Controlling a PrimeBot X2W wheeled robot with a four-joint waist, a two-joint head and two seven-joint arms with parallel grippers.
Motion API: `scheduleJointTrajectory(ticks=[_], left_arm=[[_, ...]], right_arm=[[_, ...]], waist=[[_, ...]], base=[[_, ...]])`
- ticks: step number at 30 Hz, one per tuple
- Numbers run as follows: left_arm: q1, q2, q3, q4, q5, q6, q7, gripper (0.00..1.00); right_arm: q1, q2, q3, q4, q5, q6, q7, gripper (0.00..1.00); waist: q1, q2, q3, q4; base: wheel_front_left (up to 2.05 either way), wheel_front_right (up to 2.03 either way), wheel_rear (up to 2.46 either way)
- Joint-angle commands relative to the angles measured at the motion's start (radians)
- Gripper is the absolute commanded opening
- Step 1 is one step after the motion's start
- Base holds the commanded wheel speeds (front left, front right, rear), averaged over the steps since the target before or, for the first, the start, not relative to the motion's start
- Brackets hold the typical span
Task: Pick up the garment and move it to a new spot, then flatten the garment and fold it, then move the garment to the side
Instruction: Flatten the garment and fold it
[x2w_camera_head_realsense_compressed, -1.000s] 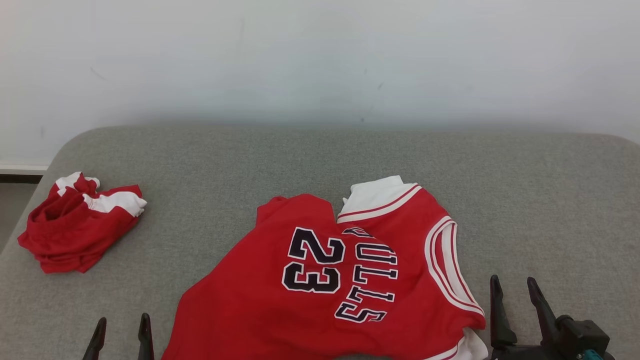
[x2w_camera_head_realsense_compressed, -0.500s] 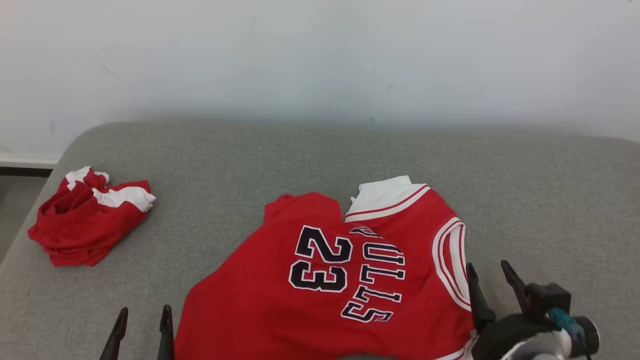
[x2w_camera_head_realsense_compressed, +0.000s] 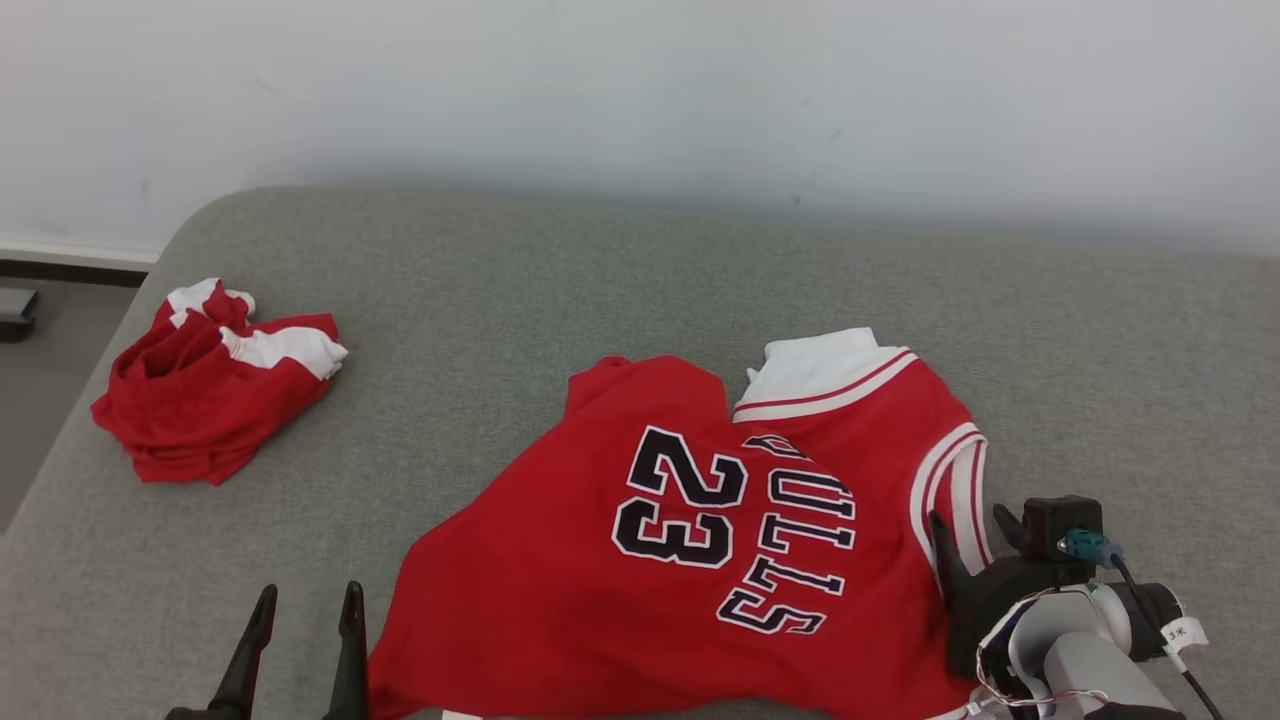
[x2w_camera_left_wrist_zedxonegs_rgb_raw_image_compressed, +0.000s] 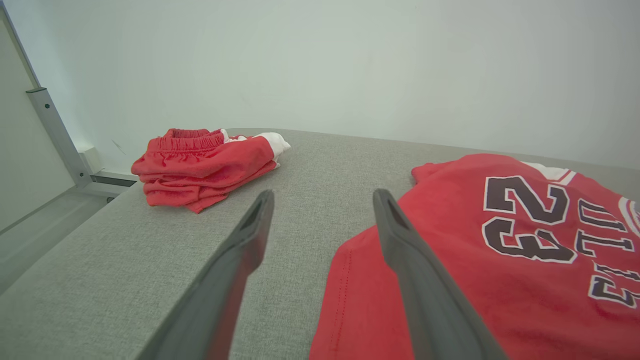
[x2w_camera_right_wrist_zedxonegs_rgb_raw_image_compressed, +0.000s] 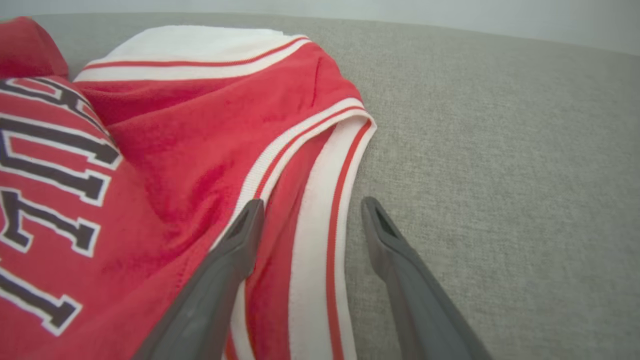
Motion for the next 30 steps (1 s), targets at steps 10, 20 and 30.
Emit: scheduleJointTrajectory(ticks=[10,20,30], left_arm=[[-0.018,-0.005,0.012,0.006,-0.017,0.001,-0.003,1.00],[-0.059,-0.013,-0.003,0.012,-0.023,0.001,-0.003,1.00],[-0.088,-0.019,-0.028,0.028,-0.033,0.001,-0.003,1.00]], right_arm=[[-0.112,0.001,0.043,0.177,0.001,-0.002,0.019,0.00],[-0.348,-0.108,0.030,0.201,0.013,-0.002,-0.059,0.00],[-0.477,-0.176,-0.056,0.273,-0.040,-0.002,-0.103,0.00]], waist=[[-0.0001,-0.0002,0.034,0.018],[-0.0001,-0.0002,0.092,0.025],[-0.0001,-0.0002,0.128,0.053]], base=[[0.00,0.00,0.00],[0.00,0.00,0.00],[0.00,0.00,0.00]])
